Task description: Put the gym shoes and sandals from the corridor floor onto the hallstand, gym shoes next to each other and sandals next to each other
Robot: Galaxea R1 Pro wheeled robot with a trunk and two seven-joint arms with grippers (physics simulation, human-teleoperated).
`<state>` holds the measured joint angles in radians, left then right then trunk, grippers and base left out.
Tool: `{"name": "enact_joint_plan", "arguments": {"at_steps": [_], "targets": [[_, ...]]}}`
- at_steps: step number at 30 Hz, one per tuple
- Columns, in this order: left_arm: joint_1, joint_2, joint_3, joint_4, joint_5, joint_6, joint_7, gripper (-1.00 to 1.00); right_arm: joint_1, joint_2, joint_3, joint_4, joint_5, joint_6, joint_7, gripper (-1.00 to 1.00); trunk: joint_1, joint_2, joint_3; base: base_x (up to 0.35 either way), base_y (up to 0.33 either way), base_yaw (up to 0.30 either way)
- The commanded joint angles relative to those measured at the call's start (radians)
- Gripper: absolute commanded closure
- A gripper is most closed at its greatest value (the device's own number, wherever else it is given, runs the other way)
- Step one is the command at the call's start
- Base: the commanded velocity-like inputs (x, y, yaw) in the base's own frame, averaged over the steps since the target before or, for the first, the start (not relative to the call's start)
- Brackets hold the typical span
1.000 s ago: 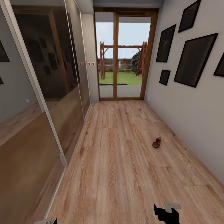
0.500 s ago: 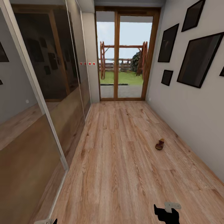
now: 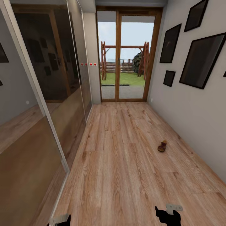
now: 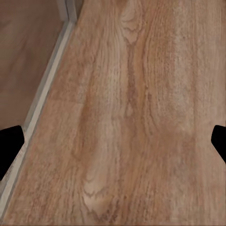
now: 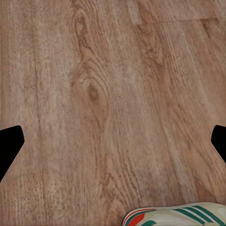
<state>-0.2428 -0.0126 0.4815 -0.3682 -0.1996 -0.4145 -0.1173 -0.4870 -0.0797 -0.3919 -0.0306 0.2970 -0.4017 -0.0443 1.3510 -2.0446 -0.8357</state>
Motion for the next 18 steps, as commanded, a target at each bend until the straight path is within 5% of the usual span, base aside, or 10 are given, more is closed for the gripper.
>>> {"name": "enact_joint_plan", "arguments": {"at_steps": [1, 11, 18], "targets": [[-0.008, -0.005, 0.006, 0.001, -0.015, -0.002, 0.008, -1.00, -0.001, 0.000, -0.005, 0.002, 0.010, -0.003, -0.005, -1.00, 0.000, 0.000, -0.001, 0.000, 0.000, 0.000], [-0.044, -0.012, -0.014, 0.012, -0.050, -0.004, 0.059, -1.00, -0.001, 0.000, -0.005, 0.002, 0.010, -0.003, -0.005, -1.00, 0.000, 0.000, -0.001, 0.010, 0.002, 0.000], [-0.044, -0.009, -0.015, 0.012, -0.050, -0.004, 0.060, -1.00, -0.001, 0.000, -0.005, 0.002, 0.011, -0.003, -0.005, -1.00, 0.000, 0.000, -0.001, 0.195, 0.085, 0.000]]}}
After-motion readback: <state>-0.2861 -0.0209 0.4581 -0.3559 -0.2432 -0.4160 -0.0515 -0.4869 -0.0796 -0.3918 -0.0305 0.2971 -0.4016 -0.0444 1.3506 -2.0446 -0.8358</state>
